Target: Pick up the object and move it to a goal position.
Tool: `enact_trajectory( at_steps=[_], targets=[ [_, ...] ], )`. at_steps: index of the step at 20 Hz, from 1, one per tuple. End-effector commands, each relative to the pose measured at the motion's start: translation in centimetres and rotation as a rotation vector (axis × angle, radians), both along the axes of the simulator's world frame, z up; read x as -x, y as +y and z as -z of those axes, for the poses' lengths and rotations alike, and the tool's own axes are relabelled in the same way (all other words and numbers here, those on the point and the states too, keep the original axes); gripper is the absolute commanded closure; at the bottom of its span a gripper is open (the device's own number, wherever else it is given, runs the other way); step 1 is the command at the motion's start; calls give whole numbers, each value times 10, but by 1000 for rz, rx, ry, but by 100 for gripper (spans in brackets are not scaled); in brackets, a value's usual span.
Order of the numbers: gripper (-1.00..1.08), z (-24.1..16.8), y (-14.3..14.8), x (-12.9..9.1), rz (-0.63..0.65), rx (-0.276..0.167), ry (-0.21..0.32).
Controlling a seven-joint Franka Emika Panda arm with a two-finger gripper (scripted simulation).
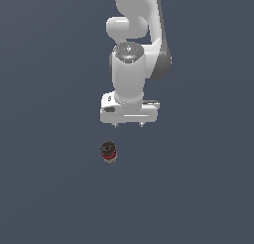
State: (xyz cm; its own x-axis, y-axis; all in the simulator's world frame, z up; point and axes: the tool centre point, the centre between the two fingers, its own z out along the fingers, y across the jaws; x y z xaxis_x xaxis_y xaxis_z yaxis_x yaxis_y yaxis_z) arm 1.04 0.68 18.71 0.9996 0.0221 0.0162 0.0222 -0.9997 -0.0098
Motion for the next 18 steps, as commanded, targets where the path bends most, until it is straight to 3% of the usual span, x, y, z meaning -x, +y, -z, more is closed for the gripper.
enact_trajectory(
  at_steps=[1, 9, 18],
  targets=[
    [-92, 0, 0, 0, 0, 0, 0],
    [-92, -6, 25, 7, -34, -24, 15],
    [-92, 0, 14, -1, -50, -20, 14]
  ],
)
